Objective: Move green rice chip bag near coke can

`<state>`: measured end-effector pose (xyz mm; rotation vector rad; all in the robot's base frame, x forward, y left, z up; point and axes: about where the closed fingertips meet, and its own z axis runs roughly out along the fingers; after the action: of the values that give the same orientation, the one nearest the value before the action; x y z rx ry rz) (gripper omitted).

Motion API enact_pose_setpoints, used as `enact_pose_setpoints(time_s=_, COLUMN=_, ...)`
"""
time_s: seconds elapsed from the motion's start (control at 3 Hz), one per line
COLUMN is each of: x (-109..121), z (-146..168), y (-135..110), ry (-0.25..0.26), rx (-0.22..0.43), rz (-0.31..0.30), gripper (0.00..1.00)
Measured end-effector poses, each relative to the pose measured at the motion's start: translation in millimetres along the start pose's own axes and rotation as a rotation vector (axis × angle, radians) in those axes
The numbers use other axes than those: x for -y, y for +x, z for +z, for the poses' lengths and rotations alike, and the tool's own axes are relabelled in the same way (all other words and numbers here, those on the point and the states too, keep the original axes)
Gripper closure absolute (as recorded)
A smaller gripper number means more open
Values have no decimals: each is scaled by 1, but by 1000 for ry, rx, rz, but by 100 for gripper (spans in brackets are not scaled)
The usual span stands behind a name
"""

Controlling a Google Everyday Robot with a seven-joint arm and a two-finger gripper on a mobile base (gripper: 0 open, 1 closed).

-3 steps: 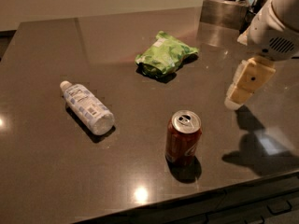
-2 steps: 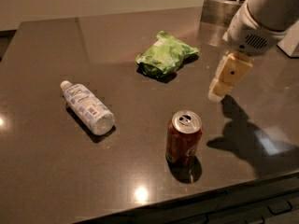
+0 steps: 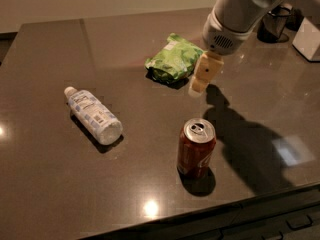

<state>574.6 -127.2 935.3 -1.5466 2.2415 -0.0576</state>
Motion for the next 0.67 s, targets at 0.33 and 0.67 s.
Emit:
enact_pose_setpoints(time_s=0.33, x=19, z=31, y=-28, ry=30, rx=43, rz=103, gripper=0)
enact_pose_setpoints(time_s=0.67, x=32, z=52, y=-45, ry=50, rx=68, rz=175, gripper=0)
